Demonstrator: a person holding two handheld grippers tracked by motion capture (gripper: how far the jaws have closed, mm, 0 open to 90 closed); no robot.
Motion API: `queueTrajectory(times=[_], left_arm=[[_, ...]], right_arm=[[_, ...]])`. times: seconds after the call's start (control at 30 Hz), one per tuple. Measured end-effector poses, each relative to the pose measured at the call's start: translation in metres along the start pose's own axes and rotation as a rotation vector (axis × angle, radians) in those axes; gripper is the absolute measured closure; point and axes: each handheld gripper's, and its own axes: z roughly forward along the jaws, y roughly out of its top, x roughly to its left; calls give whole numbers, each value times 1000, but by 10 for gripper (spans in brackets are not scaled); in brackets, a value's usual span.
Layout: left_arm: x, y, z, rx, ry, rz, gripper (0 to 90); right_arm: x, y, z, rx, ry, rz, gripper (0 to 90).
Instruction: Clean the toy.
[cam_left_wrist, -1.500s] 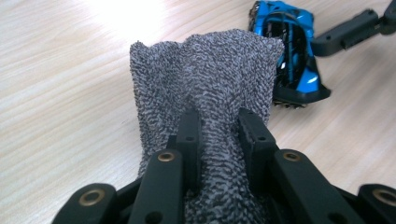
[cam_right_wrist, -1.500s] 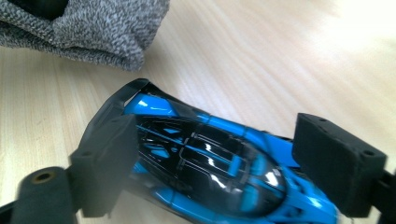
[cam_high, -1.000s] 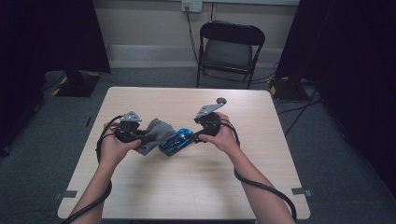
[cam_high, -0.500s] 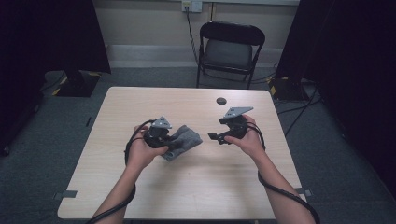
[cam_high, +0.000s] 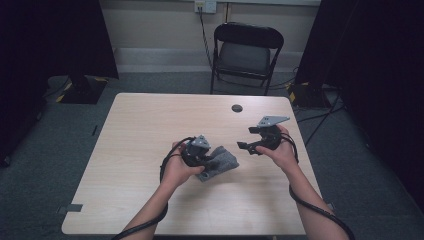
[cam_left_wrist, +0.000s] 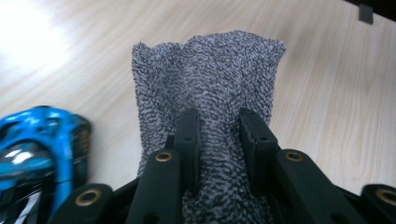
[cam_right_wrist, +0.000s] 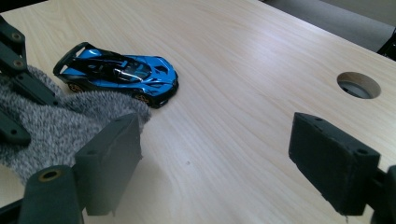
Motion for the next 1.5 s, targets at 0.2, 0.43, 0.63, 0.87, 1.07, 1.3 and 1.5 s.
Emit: queueTrajectory(times=[0.2, 0.43, 0.63, 0.87, 1.07, 1.3, 1.5], left_arm=[[-8, 4, 24, 18, -21, 31, 712], [-15, 7, 44, 40, -31, 69, 681], [-15, 7, 43, -1, -12, 58, 513], [-17, 6, 28, -9, 14, 60, 399], [-17, -6, 17, -2, 35, 59, 384], [-24, -20, 5, -11, 48, 45, 362], [-28, -31, 0, -14, 62, 28, 322]], right_arm=[[-5, -11, -6, 0, -1, 9, 160], [-6, -19, -7, 11, 5, 11, 160], [-2, -22, -9, 8, 27, -3, 166], [10, -23, -3, 9, 81, -30, 185], [24, -25, 7, 13, 143, -52, 218], [36, -32, 20, 41, 191, -69, 236], [41, -39, 27, 62, 227, -79, 256]])
